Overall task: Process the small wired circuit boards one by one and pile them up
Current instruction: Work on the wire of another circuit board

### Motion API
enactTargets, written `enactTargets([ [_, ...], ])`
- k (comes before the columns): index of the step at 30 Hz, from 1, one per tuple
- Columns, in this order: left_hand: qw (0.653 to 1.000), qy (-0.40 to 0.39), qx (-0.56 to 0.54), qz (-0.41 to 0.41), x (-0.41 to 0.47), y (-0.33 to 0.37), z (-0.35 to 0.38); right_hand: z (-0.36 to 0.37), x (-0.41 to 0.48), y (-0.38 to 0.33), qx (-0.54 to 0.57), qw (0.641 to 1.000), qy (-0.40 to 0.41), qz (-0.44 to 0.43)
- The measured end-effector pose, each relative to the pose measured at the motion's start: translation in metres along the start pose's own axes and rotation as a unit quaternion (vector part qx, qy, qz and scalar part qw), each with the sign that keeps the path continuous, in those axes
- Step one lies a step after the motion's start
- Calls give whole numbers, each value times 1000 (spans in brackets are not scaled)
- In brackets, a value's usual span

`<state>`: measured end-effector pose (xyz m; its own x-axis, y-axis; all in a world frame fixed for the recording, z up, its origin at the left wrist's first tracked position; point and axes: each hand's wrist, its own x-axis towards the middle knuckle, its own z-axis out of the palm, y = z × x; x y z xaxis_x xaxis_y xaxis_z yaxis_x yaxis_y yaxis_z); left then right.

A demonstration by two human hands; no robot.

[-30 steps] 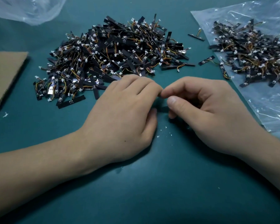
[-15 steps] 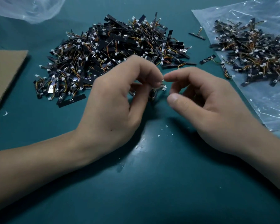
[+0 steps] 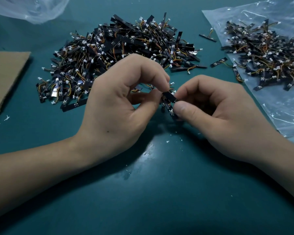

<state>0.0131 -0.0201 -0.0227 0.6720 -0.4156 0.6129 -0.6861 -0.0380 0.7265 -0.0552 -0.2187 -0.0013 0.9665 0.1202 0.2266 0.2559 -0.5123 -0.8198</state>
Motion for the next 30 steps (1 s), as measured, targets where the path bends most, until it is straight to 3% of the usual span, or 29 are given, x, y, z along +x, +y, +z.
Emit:
enactTargets([
  [19,991,-52,-29,-123,4,17,2,-1,3,3,42,997,71,8],
  [22,990,-77,13,-117,1,19,2,-3,3,2,74,994,76,14],
  [26,976,-121,164,-72,-3,25,7,-5,4,4,130,988,87,16],
  [30,971,-133,187,-67,-3,27,15,-4,0,6,146,983,109,14],
])
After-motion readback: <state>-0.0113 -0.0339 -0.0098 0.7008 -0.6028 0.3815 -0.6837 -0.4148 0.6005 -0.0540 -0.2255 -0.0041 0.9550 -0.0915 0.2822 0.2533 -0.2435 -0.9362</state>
